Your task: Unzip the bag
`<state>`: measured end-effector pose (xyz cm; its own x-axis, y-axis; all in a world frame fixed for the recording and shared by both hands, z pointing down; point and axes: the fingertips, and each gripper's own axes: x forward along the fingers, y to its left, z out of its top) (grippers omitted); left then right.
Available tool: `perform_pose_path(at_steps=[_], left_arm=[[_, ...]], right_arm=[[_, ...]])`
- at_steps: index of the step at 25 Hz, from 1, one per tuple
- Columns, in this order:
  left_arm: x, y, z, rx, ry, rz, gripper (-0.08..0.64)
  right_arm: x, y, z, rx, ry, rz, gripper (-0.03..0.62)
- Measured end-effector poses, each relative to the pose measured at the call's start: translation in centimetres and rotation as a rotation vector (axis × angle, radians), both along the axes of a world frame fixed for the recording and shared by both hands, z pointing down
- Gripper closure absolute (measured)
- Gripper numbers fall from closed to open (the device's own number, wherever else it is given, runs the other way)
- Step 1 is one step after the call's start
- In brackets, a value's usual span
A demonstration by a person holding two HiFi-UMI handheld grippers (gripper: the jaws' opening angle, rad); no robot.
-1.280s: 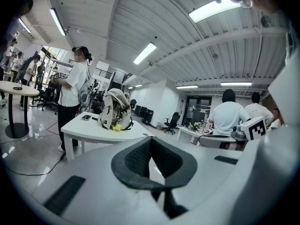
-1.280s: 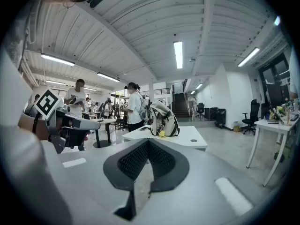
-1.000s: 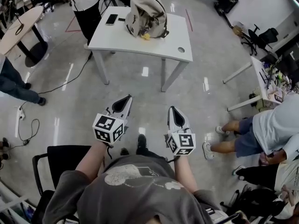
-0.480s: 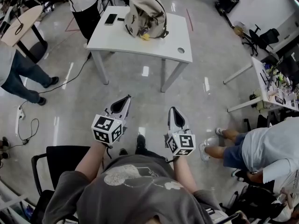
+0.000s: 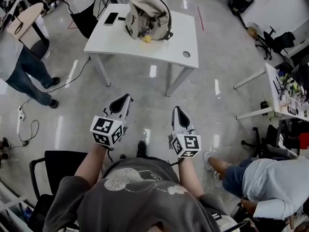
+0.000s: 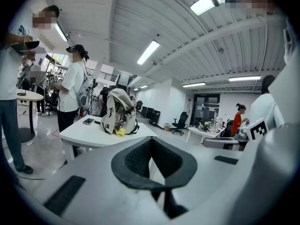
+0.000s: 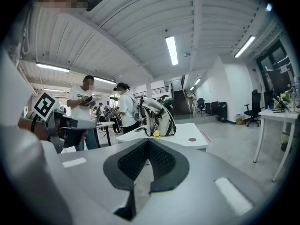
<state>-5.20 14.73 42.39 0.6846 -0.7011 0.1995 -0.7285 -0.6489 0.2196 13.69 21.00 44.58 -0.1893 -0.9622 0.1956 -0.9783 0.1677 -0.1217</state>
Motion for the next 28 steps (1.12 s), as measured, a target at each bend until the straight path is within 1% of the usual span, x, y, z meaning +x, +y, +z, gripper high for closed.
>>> perform_pose_path(at_steps=[5,8,13,17,22,28], left_arm=[[2.2,-2.7,-0.1,0.035,-0.023,-0.038,0.555],[2.8,-3.8,-0.2,0.046,-0.039,-0.057,0.554],[2.7,-4.5,-0.1,0.037,-0.060,-0.077,0.555],[2.4,-6.4,0.1,0.039,-0.055,-0.072,0.554],[2.5,-10.3,1.1,0.036,-0.037,-0.054,0.554],[2.1,-17.5,1.2,0.036,-0.009,-0.025,0.554]], right_arm=[[2.4,-4.0,0.6,0.003,-0.018,-0.051,0.594],[3.0,-6.1,0.9,0.007,-0.022,-0.075,0.594],[2.8,-8.0,0.5,0.012,-0.023,-0.113,0.594],[2.1,-9.9,1.0,0.000,-0.026,-0.126,0.594],[1.8,-13.0,1.7,-0.012,-0.014,-0.111,0.594],[1.0,-20.2,1.2,0.000,0.005,-0.089,0.594]])
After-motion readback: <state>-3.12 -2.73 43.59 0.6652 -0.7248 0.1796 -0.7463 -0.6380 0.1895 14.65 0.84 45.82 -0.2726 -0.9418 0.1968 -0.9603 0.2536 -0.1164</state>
